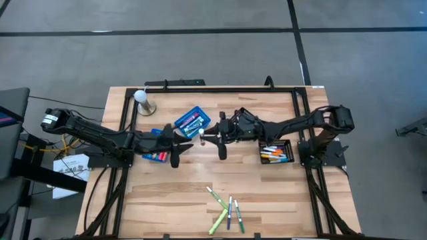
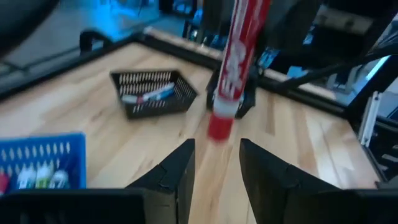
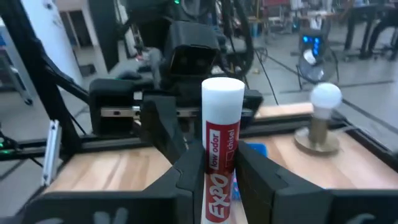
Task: Pick & Place Markers
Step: Put the red marker pen into the right blue bin
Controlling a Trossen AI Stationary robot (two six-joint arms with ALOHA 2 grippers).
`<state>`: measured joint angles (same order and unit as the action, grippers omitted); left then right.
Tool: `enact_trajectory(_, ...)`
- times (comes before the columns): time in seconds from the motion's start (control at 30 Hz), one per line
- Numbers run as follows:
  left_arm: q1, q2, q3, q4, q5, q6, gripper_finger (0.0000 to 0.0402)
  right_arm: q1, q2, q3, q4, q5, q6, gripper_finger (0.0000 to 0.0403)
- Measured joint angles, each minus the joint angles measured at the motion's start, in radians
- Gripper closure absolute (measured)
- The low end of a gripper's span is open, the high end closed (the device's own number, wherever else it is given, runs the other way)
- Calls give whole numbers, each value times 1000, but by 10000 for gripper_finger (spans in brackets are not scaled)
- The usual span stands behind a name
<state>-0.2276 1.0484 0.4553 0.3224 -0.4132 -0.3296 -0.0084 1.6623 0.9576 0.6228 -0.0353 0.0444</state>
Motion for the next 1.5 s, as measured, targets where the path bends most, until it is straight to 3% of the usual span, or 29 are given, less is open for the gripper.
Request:
enact_trajectory(0.33, -3, 87, 0, 181, 104, 137, 280, 14, 89, 72, 24, -3, 34, 336)
enact_trajectory(0.57, 2, 181, 1, 255, 82, 152, 280, 12, 93, 80, 6, -26, 34, 336)
enact_trajectory(0.93, -9, 98, 0, 202, 66, 150, 280, -15, 73, 81, -95, -82, 104, 336)
enact_trajectory(1.07, -8, 105, 0, 202, 64, 149, 280, -20, 63, 81, -85, -126, 114, 336)
enact_trajectory(1.5, -6, 122, 1, 252, 46, 147, 280, 13, 59, 81, -2, -119, 81, 336)
